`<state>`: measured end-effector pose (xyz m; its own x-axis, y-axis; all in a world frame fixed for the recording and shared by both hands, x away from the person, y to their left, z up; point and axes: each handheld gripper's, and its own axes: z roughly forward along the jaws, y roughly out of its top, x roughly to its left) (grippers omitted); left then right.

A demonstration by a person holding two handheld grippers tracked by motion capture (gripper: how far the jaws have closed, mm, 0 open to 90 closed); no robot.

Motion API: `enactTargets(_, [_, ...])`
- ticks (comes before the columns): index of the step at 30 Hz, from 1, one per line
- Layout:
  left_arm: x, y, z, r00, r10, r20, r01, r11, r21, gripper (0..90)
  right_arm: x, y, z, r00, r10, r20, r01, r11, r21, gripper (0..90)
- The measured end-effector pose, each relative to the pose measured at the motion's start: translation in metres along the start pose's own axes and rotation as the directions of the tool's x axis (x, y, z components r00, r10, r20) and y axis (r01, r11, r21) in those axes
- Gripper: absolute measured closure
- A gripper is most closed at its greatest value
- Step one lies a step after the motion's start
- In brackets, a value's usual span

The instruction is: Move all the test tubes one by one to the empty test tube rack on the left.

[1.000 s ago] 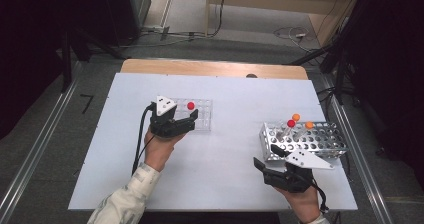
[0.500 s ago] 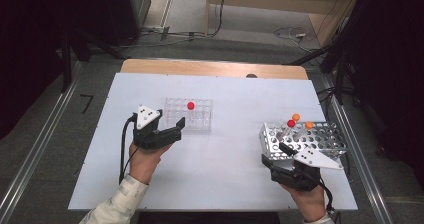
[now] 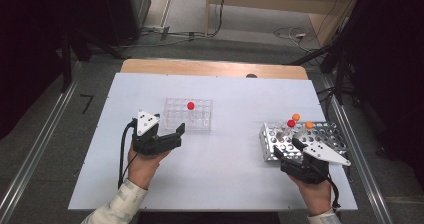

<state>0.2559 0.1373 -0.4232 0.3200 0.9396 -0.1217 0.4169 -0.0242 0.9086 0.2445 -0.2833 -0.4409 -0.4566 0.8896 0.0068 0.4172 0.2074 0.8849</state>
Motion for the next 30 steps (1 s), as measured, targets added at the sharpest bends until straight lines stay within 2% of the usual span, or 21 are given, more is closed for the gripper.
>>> enactTargets(9, [-0.004,-0.002,0.003,0.9999,0.011,0.007,-0.011,0.9999,0.004,14.1,-0.016,0.001,0.023,0.9961,0.009,0.088,-0.01,1.0,0.009,33.9])
enactTargets(15, [-0.004,-0.003,0.002,0.9999,0.013,0.006,-0.013,0.9999,0.001,14.2,-0.026,0.002,0.035,0.992,0.024,0.124,-0.025,1.0,0.003,44.5])
enactTargets(22, [-0.004,-0.003,0.003,0.9999,0.014,0.007,-0.014,0.9999,0.007,14.3,-0.031,0.003,0.041,0.9907,0.031,0.132,-0.031,1.0,-0.002,56.9])
enactTargets(30, [-0.005,-0.004,0.004,0.9998,0.019,0.009,-0.019,0.9997,0.012,14.8,-0.03,0.002,0.042,0.9912,0.024,0.13,-0.024,1.0,-0.003,63.8])
